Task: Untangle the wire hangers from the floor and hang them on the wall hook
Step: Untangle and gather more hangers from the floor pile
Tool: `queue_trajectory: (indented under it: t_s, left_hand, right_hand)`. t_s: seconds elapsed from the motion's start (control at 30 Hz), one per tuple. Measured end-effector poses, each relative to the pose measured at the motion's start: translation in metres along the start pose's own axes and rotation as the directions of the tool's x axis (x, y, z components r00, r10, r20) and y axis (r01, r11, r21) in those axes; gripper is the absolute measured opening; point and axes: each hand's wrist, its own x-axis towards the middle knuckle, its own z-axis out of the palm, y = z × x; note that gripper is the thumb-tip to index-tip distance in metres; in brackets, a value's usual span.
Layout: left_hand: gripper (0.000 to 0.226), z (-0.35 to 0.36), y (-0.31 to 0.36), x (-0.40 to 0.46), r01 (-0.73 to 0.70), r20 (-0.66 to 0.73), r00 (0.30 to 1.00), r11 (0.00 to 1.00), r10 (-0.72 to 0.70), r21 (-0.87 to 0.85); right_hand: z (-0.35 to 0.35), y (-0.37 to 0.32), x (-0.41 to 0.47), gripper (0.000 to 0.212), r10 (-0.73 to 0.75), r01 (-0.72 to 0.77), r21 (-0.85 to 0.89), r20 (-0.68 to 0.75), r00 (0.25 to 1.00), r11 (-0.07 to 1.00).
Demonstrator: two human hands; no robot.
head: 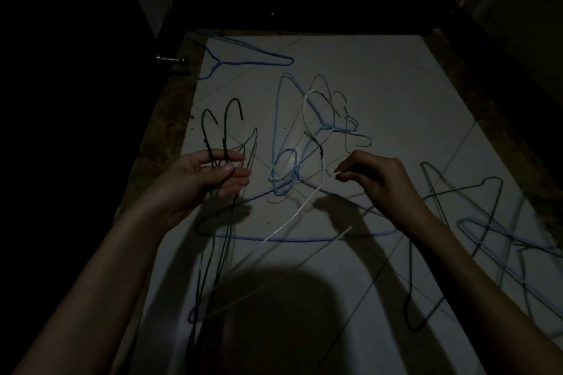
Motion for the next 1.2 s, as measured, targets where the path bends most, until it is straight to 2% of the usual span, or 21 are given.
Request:
queue_trajectory:
  t_s: [0.2,0.3,0.4,0.5,0.7,0.8,0.9,1.2]
  left_hand:
    - [0.02,-0.007,0.005,0.007,-0.022,-0.008,1.0,0.982,0.023,0.187]
    - [0.017,0.001,0.004,0.006,-0.011,0.029,1.0,0.979,0.005,0.204]
    - [0.015,0.015,0.0,0.004,0.005,0.093,0.995,0.986,-0.021,0.166]
    - [0.011,0.026,-0.008,0.001,0.027,0.16,0.986,0.993,-0.045,0.114]
    - [0.016,0.038,-0.014,-0.002,0.085,0.221,0.971,0.996,-0.089,0.027]
    - [0.019,0.045,-0.017,-0.008,0.091,0.268,0.958,0.995,-0.098,0.036]
    - [0.018,0.047,-0.018,-0.011,0.119,0.287,0.951,0.993,-0.117,0.01]
    - [0.025,0.049,-0.018,-0.012,0.163,0.226,0.966,0.971,-0.122,-0.175]
  right_hand:
    - [-0.003,0.005,0.002,0.015,-0.002,0.001,-0.06,-0.006,1.0,0.998]
    - [0.001,-0.002,0.002,0.013,-0.034,0.035,-0.046,0.009,0.999,0.998]
    - [0.01,-0.014,0.003,0.008,-0.13,0.13,-0.033,0.02,0.991,0.991]
    - [0.016,-0.02,0.003,0.01,-0.159,0.159,-0.02,0.03,0.987,0.987]
    - [0.029,-0.021,0.006,0.01,-0.233,0.244,-0.124,0.095,0.968,0.962]
    - [0.036,-0.023,0.006,0.011,-0.236,0.241,-0.138,0.052,0.97,0.961]
    - [0.043,-0.02,0.007,0.011,-0.212,0.22,-0.131,0.068,0.975,0.967]
    - [0.053,-0.016,0.012,0.008,-0.178,0.178,-0.007,0.014,0.984,0.984]
